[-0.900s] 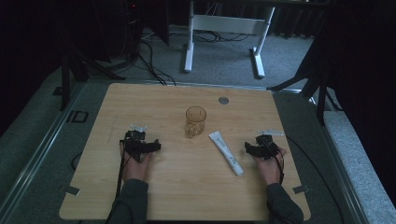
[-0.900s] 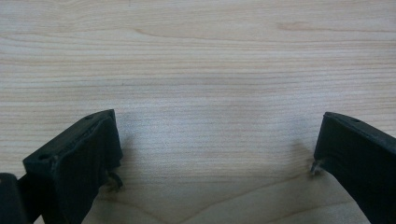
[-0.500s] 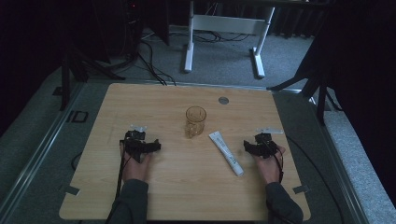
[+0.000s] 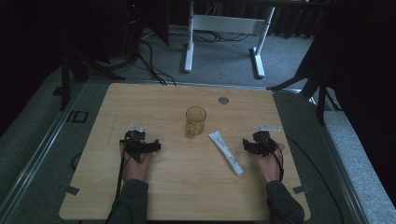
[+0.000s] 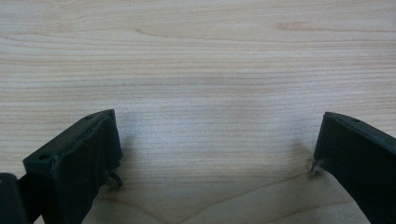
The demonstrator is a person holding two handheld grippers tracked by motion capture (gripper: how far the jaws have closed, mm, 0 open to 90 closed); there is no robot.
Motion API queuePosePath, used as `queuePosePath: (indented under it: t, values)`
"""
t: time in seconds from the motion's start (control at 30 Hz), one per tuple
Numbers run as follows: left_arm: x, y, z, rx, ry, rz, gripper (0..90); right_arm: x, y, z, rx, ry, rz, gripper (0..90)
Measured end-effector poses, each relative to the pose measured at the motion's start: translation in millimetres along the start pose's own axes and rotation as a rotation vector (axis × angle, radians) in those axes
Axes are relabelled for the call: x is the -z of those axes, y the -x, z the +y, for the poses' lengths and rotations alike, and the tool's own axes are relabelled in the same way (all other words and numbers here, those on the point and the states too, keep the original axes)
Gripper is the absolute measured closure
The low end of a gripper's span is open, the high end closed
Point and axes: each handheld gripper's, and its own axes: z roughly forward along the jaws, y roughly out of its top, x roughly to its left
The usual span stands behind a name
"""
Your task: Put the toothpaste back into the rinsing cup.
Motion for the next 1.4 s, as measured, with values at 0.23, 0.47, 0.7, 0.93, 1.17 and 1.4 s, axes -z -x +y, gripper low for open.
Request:
queuePosePath:
  t: [0.23, 0.47, 0.7, 0.93, 1.17, 1.4]
  values:
    - [0.0, 0.0, 0.0, 0.000, 0.000, 0.000, 0.0, 6.0, -3.3, 6.9, 0.022, -0.018, -0.002, 43.3]
    - [0.3, 0.3, -0.2, -0.001, 0.000, 0.000, 0.0, 8.7, -8.0, 11.7, 0.050, -0.040, 0.021, 44.2]
    - [0.3, 0.3, -0.2, -0.001, 0.000, 0.000, 0.0, 14.0, -14.8, 17.1, 0.064, -0.046, 0.045, 45.7]
    - [0.3, 0.3, -0.2, -0.001, 0.000, 0.000, 0.0, 15.5, -19.2, 22.6, 0.067, -0.075, 0.066, 47.1]
    - [0.3, 0.3, -0.2, -0.001, 0.000, 0.000, 0.0, 19.1, -23.2, 30.3, 0.085, -0.093, 0.074, 48.2]
    - [0.3, 0.3, -0.2, -0.001, 0.000, 0.000, 0.0, 19.0, -30.4, 37.5, 0.087, -0.122, 0.133, 48.5]
